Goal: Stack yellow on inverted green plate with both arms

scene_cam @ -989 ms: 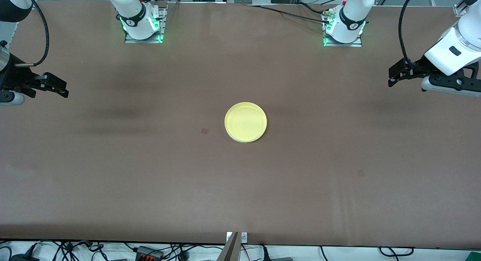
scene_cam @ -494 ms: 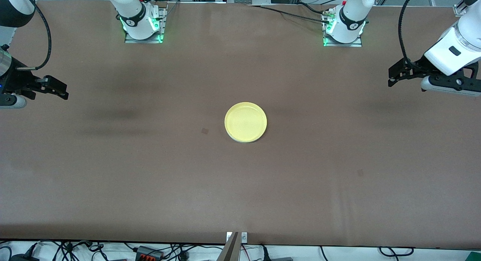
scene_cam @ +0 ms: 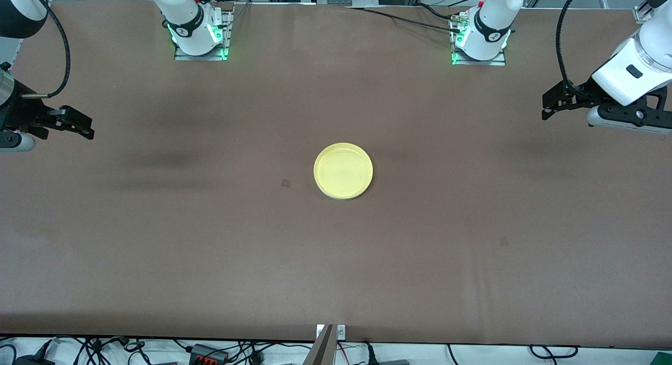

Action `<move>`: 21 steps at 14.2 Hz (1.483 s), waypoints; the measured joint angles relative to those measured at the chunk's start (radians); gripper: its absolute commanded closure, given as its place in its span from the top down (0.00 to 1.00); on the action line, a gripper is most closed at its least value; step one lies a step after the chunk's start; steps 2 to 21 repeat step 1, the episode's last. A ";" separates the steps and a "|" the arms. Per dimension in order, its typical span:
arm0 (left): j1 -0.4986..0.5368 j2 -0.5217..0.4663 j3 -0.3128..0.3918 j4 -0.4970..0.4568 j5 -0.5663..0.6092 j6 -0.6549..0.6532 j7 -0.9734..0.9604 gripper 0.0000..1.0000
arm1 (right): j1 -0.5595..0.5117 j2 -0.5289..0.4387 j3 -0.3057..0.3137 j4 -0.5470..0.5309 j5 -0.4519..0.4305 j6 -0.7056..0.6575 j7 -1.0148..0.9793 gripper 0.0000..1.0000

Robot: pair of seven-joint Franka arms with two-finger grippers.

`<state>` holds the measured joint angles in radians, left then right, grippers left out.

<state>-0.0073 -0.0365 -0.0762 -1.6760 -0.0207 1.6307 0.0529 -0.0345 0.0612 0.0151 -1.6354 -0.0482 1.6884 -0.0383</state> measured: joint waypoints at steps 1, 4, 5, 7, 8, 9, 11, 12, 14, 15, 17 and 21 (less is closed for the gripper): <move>0.000 0.000 0.000 0.000 0.000 0.000 0.000 1.00 | -0.001 0.000 0.000 0.000 0.000 0.000 0.000 1.00; 0.000 0.000 0.000 0.000 0.000 0.000 0.000 1.00 | -0.001 0.000 0.000 0.000 0.000 0.000 0.000 1.00; 0.000 0.000 0.000 0.000 0.000 0.000 0.000 1.00 | -0.001 0.000 0.000 0.000 0.000 0.000 0.000 1.00; 0.000 0.000 0.000 0.000 0.000 0.000 0.000 1.00 | -0.001 0.000 0.000 0.000 0.000 0.000 0.000 1.00; 0.000 0.000 0.000 0.000 0.000 0.000 0.000 1.00 | -0.001 0.000 0.000 0.000 0.000 0.000 0.000 1.00; 0.000 0.000 0.000 0.000 0.000 0.000 0.000 1.00 | -0.001 0.000 0.000 0.000 0.000 0.000 0.000 1.00; 0.000 0.000 0.000 0.000 0.000 0.000 0.000 1.00 | -0.001 0.000 0.000 0.000 0.000 0.000 0.000 1.00; 0.000 0.000 0.000 0.000 0.000 0.000 0.000 1.00 | -0.001 0.000 0.000 0.000 0.000 0.000 0.000 1.00; 0.000 0.000 0.000 0.000 0.000 0.000 0.000 1.00 | -0.001 0.000 0.000 0.000 0.000 0.000 0.000 1.00; 0.000 0.000 0.000 0.000 0.000 0.000 0.000 1.00 | -0.001 0.000 0.000 0.000 0.000 0.000 0.000 1.00; 0.000 0.000 0.000 0.000 0.000 0.000 0.000 1.00 | -0.001 0.000 0.000 0.000 0.000 0.000 0.000 1.00; 0.000 0.000 0.000 0.000 0.000 0.000 0.000 1.00 | -0.001 0.000 0.000 0.000 0.000 0.000 0.000 1.00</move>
